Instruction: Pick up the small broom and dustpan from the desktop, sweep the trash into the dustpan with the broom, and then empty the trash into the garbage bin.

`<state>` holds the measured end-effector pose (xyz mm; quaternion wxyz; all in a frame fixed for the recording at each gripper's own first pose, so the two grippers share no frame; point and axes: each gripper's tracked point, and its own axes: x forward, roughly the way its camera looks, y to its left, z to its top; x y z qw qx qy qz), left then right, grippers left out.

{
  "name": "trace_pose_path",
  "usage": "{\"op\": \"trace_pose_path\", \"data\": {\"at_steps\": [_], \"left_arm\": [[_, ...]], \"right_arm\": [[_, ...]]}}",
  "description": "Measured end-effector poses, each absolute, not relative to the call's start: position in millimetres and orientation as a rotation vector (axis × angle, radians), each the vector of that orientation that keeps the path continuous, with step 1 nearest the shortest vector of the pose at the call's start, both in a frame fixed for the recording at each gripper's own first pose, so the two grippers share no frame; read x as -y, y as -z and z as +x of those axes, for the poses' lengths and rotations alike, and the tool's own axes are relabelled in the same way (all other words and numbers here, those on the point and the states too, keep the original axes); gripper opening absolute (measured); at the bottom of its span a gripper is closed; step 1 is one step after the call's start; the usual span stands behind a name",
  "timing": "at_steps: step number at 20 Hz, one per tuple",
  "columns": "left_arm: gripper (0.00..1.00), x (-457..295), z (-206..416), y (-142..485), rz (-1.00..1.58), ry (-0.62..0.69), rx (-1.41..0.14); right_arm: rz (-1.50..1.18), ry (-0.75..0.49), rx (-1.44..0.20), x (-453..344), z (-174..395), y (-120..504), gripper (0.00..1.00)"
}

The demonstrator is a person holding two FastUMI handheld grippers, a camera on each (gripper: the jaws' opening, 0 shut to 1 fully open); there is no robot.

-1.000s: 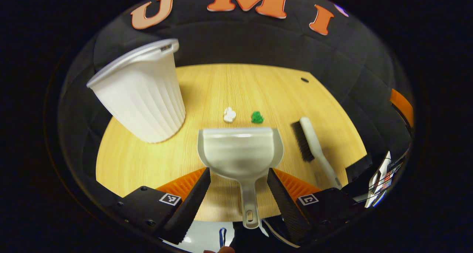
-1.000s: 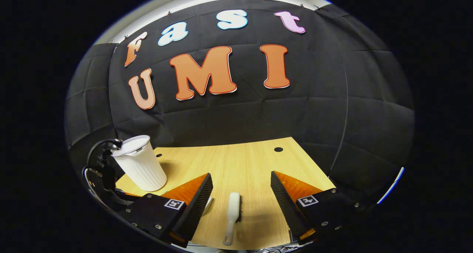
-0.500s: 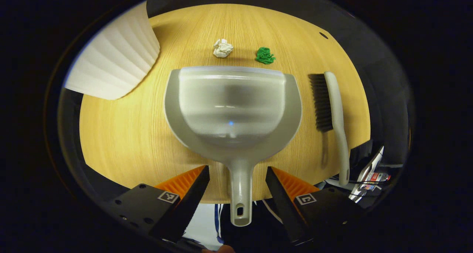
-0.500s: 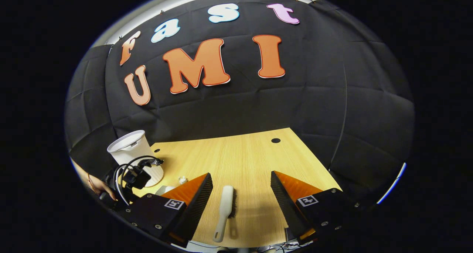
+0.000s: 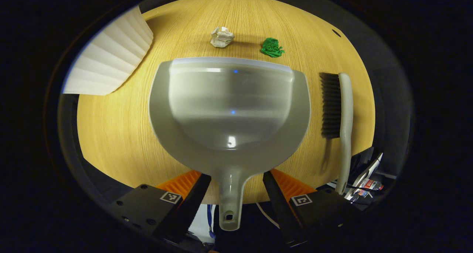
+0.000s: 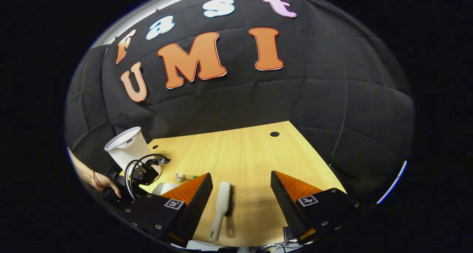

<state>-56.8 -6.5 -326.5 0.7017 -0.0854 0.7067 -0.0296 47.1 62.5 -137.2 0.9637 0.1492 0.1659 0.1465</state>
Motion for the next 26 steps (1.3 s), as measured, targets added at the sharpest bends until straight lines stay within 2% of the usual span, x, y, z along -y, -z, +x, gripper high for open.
{"op": "trace_pose_path", "data": {"at_steps": [3,6,8,9,11,13,15,19,26], "left_arm": [[0.78,6,-56,328,-0.17,0.067,-1.57],[0.68,-1,-54,331,-0.158,0.048,-1.573],[0.57,-2,-56,334,-0.164,0.04,-1.58],[0.55,-2,-59,337,-0.172,0.038,-1.585],[0.42,-1,-58,339,-0.189,0.04,-1.573],[0.37,-1,-54,339,-0.189,0.044,-1.539],[0.33,-4,-51,339,-0.172,0.052,-1.492],[0.3,-6,-49,335,-0.16,0.091,-1.439],[0.3,-16,-49,328,-0.133,0.136,-1.376]], "right_arm": [[0.297,-0.309,-0.343,-67,49,138,0.95],[0.297,-0.311,-0.347,-68,50,140,0.95],[0.303,-0.322,-0.362,-73,50,143,0.95],[0.308,-0.331,-0.372,-76,49,145,0.95],[0.31,-0.355,-0.401,-85,49,152,0.95],[0.29,-0.381,-0.468,-96,47,170,0.95],[0.268,-0.428,-0.567,-112,38,196,0.95],[0.234,-0.53,-0.799,-147,18,253,0.95],[0.031,-0.521,-1.083,-178,3,341,0.95]]}}
